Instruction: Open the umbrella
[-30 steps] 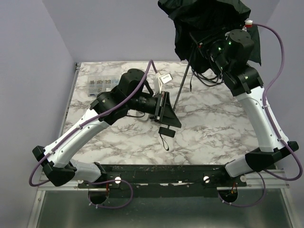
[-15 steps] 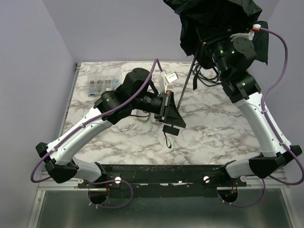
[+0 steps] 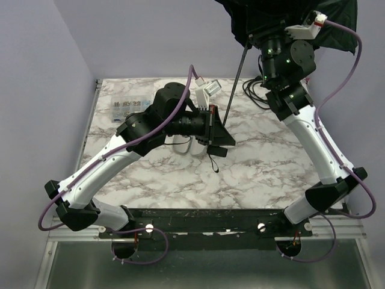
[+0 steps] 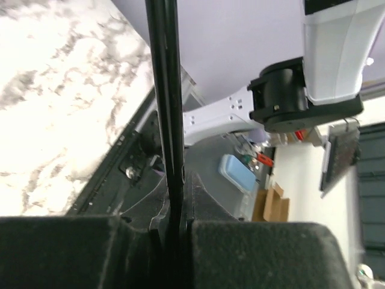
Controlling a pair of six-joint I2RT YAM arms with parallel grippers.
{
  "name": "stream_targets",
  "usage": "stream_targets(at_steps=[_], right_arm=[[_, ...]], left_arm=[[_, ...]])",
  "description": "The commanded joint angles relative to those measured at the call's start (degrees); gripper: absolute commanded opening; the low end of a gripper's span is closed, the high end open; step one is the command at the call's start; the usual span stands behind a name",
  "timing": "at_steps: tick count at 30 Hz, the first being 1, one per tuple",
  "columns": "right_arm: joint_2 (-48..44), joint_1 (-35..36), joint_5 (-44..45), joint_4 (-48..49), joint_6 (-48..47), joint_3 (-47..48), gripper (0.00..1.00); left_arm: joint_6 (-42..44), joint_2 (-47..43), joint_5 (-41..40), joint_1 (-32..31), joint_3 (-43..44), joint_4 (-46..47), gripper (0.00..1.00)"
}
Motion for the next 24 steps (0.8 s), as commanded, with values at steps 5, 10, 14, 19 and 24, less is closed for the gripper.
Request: stream_targets(at_steps=[5,10,14,19,24], right_arm=[[12.74,-4.79,19.34,23.17,-14.44,16.83,0.01],[17.17,-6.90,19.14,23.36,-14.20,23.83,0.01],[19.90,-8.98,17.43,21.05,-11.82,28.87,0.01],[22.77,-11.55,16.19,18.51,-9.72,33.65,0.01],[23.13,-13.14,15.25,17.25,-7.88,34.03,0.01]], left_arm=[[6.55,-7.49,12.74,-5.99,-5.05,-19.00,0.00],[8.12,-10.99,12.31,-6.01,-9.90,-20.89,0.00],[8.86,-13.20,12.14,-6.01,-13.61,-21.89,0.00],[9.56,-15.29,12.23,-6.00,-16.91,-22.90,0.00],[10.27,-15.68,11.03,-6.01,-17.15,-24.22,0.00]])
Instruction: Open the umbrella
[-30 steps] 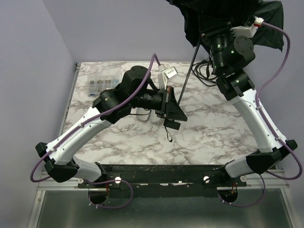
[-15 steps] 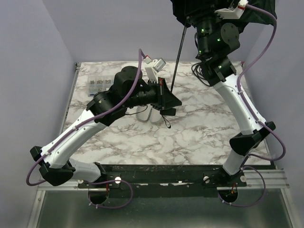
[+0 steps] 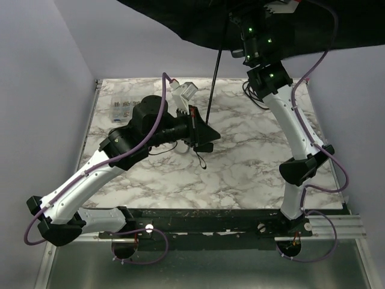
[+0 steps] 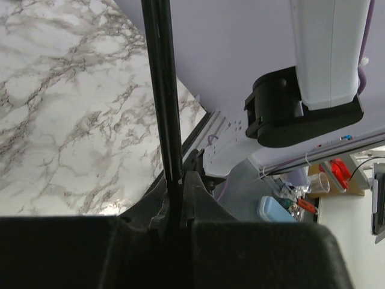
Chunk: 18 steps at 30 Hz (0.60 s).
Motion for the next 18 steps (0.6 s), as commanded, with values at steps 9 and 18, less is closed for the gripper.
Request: stream_targets(at_steps=[9,18], right_arm=[[0.69,-16.60,21.29,15.85,-0.50,1.93,0.01],[0.87,-20.68,18.01,14.15,3.95,4.96,0.01]], left_arm=[[5.91,-2.71,24.55,-7.14,-3.38,-31.81,0.00],[6.27,-4.04,22.73,-7.14,-6.28,-32.69,0.00]])
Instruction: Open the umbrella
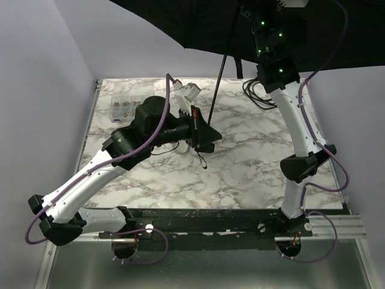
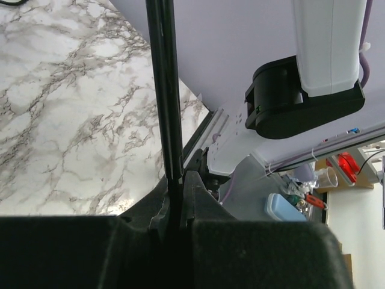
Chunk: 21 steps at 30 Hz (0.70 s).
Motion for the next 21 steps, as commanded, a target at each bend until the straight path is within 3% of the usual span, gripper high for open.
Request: stream_targets(at_steps=[1,7,13,21], right_arm=[[-1.96,-15.37,22.36,15.77,-1.79,-1.97,0.01],[-12.41,-15.24,11.18,11.71,7.68,-17.25,0.01],[-24.22,-13.39,1.53,8.99,14.38,-34.31,0.01],[-36.24,-5.58,-5.59,0.29,17.54,-48.35,0.01]], left_arm=[[3.73,-3.84,21.38,-7.12,-4.27,-33.48,0.00],[2.17,-0.33,16.70,-6.90,1.79,-32.70,0.00],[0.74,6.42,14.19,-5.59,13.84,-31.69,0.00],[-1.37,14.75,13.31,-4.66,26.94,-28.83,0.00]])
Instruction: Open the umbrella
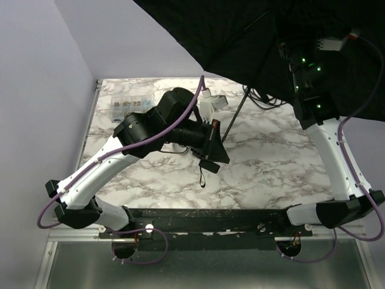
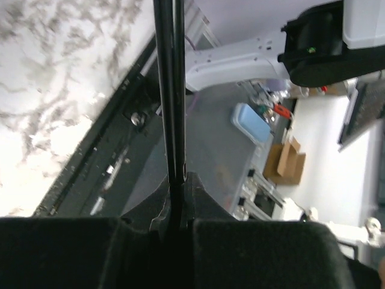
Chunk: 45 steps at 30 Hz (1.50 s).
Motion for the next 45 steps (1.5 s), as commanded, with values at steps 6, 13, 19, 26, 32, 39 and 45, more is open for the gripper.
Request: stream_targets(at_steps=[6,13,19,26,32,39,45], right_arm=[[-10.14,7.96,-1.90,-4.90,1.67,-10.38,0.01],[-11.88,7.96,-5.62,-7.97,0.68,-9.36,0.01],[-13.69,8.33,-11.57,-10.08,5.77,-11.61,0.01],[-15.77,9.85,-15.29,-15.99,6.32,-12.67,0.01],[-16.51,9.85,-16.38,-16.91,5.99,-12.44,0.01],[-16.65,9.85,-15.44,-17.37,4.51,-11.90,0.01],[-15.33,9.84,-15.24,-17.73,4.33,-10.23,0.01]], left_arm=[[-3.12,6.71,4.87,-0.42,12.05,-2.80,0.00],[-5.41,7.08,3.28,-0.42,12.29,-1.45,0.00],[-7.17,7.22,1.63,-0.33,13.17,0.42,0.00],[-8.41,9.83,0.68,-0.33,16.96,0.92,0.00],[-8.31,8.89,0.56,-0.25,15.41,1.22,0.01],[-6.90,8.06,-1.52,0.31,17.07,0.27,0.62],[-7.15,8.62,-1.61,1.57,16.81,0.50,0.61]])
